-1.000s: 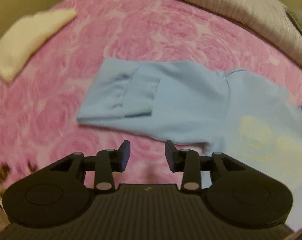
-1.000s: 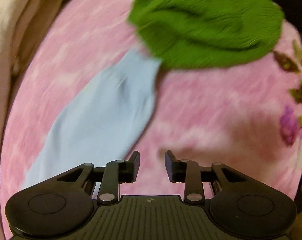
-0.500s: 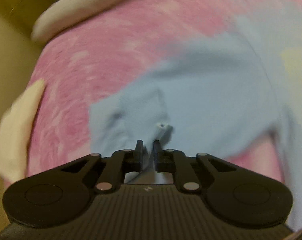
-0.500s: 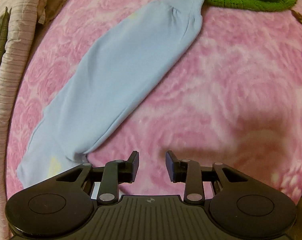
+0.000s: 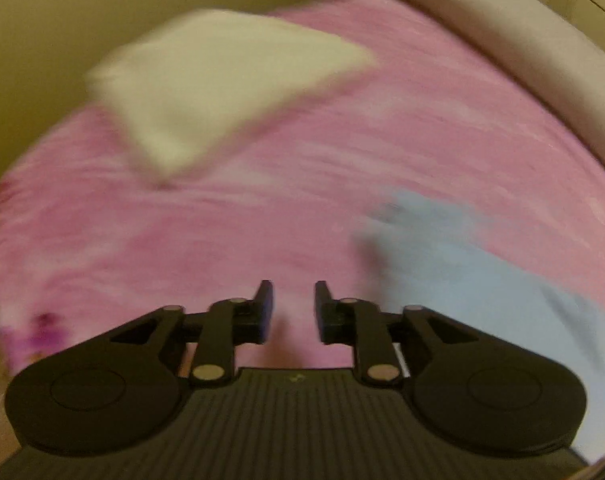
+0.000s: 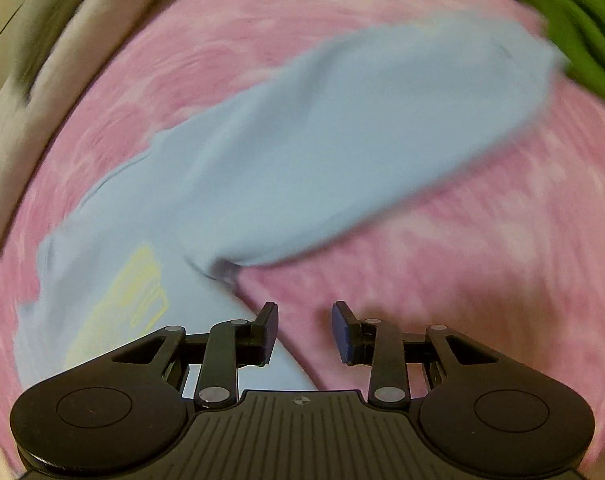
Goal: Fold clothes
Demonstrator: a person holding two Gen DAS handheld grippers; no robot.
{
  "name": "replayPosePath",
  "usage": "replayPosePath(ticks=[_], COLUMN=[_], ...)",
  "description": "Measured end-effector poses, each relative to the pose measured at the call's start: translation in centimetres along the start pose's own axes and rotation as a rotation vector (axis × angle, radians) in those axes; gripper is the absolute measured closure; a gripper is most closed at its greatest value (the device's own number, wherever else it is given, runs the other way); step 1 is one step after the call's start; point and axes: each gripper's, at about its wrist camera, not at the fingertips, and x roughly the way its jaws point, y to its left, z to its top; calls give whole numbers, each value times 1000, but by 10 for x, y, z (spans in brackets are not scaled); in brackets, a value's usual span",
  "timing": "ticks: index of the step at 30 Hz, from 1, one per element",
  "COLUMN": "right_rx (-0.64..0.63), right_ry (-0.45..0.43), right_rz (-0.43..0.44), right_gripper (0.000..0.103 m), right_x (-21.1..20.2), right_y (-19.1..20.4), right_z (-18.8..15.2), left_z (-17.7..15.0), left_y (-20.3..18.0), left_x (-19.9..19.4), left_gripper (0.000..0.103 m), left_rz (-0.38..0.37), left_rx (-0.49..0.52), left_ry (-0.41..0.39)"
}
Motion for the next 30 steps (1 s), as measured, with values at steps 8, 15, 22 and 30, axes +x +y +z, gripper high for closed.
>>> replayPosePath(ticks=[8, 15, 22, 30], right_rx=[-570, -853, -955, -1112], right_ry=[-26, -29, -20, -19], right_rz=[170, 313, 321, 330], right_gripper=[69, 68, 48, 101], right_x=[39, 101, 163, 167], right_y=[104, 198, 246, 247], right_z=[46, 77, 104, 90], left_z=[10, 13, 6, -26], left_y=[-238, -379, -417, -420], left_x=[17, 59, 94, 62], left_gripper=[74, 66, 64, 100], left_rz=[-562, -661, -735, -782], left_rx=[553, 866, 876, 1023], left_ry=[100, 137, 317, 124])
